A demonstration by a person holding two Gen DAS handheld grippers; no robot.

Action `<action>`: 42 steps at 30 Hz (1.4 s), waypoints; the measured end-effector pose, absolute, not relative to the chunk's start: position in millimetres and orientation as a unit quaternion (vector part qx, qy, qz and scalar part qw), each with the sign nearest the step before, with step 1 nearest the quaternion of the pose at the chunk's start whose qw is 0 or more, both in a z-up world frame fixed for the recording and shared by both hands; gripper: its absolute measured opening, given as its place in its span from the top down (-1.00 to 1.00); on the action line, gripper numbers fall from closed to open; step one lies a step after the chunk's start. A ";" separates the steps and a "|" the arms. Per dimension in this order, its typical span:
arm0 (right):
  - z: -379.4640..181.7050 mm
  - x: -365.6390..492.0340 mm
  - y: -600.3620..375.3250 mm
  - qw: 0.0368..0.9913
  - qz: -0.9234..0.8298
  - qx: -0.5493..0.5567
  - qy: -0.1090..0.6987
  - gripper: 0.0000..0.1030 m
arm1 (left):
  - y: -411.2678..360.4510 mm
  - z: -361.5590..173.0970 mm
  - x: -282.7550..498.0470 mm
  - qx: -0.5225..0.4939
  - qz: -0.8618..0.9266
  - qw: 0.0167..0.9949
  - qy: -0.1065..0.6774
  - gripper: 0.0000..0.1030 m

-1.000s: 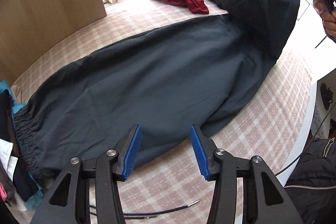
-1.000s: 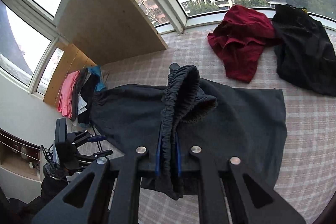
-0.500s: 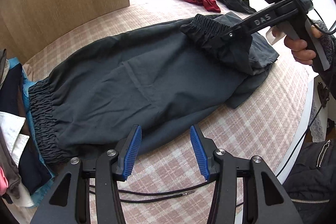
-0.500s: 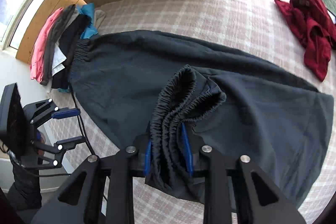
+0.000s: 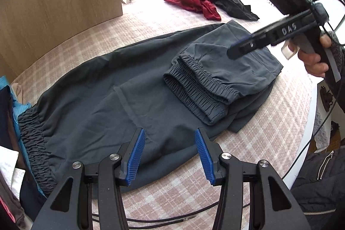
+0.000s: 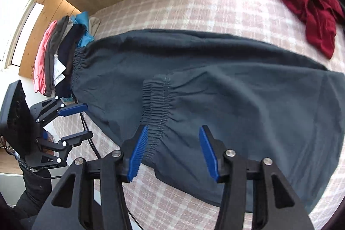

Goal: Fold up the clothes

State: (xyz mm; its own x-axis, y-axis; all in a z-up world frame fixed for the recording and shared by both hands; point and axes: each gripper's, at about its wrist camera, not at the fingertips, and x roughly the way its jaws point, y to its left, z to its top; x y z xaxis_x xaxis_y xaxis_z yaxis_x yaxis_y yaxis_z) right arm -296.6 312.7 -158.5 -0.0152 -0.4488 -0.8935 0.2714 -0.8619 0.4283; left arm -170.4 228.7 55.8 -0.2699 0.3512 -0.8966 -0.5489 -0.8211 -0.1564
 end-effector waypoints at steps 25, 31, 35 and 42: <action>-193.7 -304.6 275.3 0.250 -0.658 0.702 -0.103 0.48 | 238.7 44.0 -171.1 -0.531 0.783 0.302 0.116 -0.03; -208.2 -312.5 258.1 0.254 -0.637 0.718 -0.118 0.40 | 250.0 44.2 -177.7 -0.537 0.774 0.312 0.124 -0.03; -215.0 -318.0 252.8 0.256 -0.625 0.725 -0.137 0.35 | 255.8 45.0 -185.0 -0.544 0.760 0.340 0.102 -0.06; -222.7 -327.9 270.2 0.247 -0.610 0.728 -0.194 0.35 | 285.0 15.5 -203.6 -0.587 0.719 0.363 0.076 -0.07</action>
